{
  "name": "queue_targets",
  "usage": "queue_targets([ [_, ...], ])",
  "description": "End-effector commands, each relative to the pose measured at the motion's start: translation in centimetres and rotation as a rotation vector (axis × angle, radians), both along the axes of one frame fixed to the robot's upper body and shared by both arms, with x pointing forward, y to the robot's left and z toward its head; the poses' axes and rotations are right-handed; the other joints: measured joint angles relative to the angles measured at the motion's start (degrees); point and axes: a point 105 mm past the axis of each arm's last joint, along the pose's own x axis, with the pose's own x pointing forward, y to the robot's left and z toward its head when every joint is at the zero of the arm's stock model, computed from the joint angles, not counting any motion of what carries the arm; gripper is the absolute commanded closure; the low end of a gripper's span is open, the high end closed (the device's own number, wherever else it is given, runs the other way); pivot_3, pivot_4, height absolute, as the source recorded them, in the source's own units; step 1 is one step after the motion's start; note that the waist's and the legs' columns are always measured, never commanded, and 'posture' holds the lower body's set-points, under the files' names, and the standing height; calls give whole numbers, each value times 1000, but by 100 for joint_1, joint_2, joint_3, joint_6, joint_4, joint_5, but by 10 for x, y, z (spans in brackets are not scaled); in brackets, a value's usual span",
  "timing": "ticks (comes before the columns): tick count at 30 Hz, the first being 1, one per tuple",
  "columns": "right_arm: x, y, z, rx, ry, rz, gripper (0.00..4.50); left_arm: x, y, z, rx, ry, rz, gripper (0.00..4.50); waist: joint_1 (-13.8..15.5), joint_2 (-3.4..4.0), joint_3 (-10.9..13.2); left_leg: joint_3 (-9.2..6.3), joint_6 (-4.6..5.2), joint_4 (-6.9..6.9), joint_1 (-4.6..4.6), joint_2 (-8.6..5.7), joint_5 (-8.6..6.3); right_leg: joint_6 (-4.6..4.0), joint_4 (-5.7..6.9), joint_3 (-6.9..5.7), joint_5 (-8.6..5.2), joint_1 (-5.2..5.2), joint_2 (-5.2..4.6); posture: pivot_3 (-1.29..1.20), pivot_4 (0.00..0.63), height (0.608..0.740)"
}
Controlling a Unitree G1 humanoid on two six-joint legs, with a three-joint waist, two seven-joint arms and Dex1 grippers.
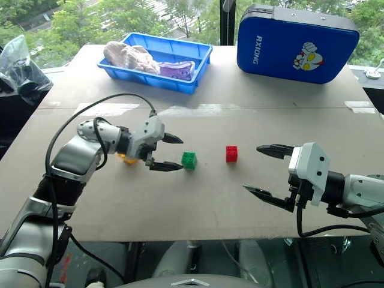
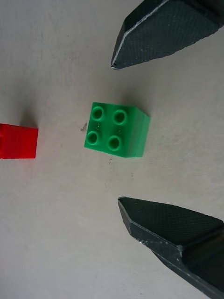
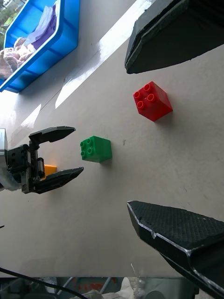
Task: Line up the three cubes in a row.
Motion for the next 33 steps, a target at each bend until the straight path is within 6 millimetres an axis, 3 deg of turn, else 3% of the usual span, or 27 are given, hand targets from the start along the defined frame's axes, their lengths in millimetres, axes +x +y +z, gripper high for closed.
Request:
queue_targets([
  [1,-9,1,9,-17,-47,-4,0,4,-5,-3,61,-44,-82,28,-5,0,0,0,0,-1,0,0,0,0,0,0,0,0,0,0,150,740],
  [5,-11,-1,9,-25,-51,-20,0,8,-6,-10,98,-68,-127,28,-13,0,0,1,0,-1,1,0,0,0,0,3,0,0,0,0,150,740],
  [8,-12,-1,10,-23,-56,-31,0,12,-14,-11,89,-83,-146,753,12,0,0,0,0,2,1,0,0,0,1,1,0,0,0,0,150,740],
  [13,-14,-2,10,-20,-54,-49,0,12,-18,-15,92,-92,-175,3251,4,-1,-1,-4,0,3,-1,-2,0,0,1,-3,0,1,0,0,150,740],
  [33,-17,-4,9,-27,-50,-75,0,23,-17,-17,88,-112,-162,3259,0,-1,-1,-6,0,3,0,-6,0,0,3,-4,0,2,0,0,150,740],
])
